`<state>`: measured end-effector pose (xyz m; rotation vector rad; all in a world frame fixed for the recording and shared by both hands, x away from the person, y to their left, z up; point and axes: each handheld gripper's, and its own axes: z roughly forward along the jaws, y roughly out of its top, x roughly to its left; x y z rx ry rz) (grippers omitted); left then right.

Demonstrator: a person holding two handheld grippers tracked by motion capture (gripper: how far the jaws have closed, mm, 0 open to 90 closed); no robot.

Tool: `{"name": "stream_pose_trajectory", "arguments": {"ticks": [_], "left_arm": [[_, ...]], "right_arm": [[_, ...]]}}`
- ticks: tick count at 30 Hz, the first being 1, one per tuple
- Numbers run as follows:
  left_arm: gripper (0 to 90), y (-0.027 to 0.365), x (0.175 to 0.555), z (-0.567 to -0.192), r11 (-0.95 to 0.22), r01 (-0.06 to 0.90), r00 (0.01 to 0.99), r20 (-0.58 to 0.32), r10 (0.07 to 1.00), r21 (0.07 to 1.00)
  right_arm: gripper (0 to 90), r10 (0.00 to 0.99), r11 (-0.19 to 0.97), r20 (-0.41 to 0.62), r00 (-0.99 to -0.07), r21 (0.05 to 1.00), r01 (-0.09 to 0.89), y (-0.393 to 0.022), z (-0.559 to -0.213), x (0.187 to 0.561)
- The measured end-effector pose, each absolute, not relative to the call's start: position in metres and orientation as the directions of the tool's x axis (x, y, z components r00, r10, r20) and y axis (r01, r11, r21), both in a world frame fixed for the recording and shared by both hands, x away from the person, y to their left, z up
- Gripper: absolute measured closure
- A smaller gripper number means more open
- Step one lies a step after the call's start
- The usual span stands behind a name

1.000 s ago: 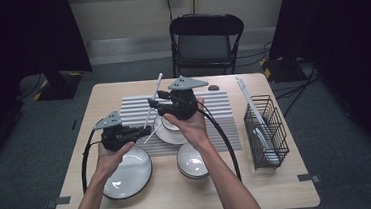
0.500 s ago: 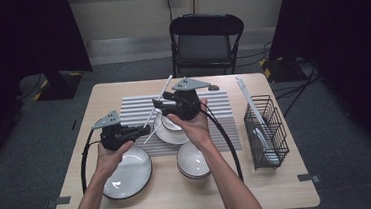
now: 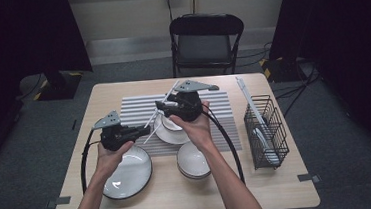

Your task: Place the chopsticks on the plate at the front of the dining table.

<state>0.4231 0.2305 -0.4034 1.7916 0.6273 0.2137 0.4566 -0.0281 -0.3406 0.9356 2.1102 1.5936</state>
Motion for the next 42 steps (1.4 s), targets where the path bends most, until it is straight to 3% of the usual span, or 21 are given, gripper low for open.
{"name": "stream_pose_trajectory", "arguments": {"ticks": [21,42], "left_arm": [[85.8,0.231,0.423,-0.404,-0.197,0.301,0.842,-0.163,0.515,0.933],[85.9,0.234,0.425,-0.406,-0.193,0.303,0.835,-0.162,0.526,0.933]], "right_arm": [[38.0,0.680,0.155,0.141,-0.719,0.932,0.329,-0.037,-0.351,0.458],[35.9,0.683,0.153,0.143,-0.716,0.931,0.331,-0.044,-0.352,0.456]]}}
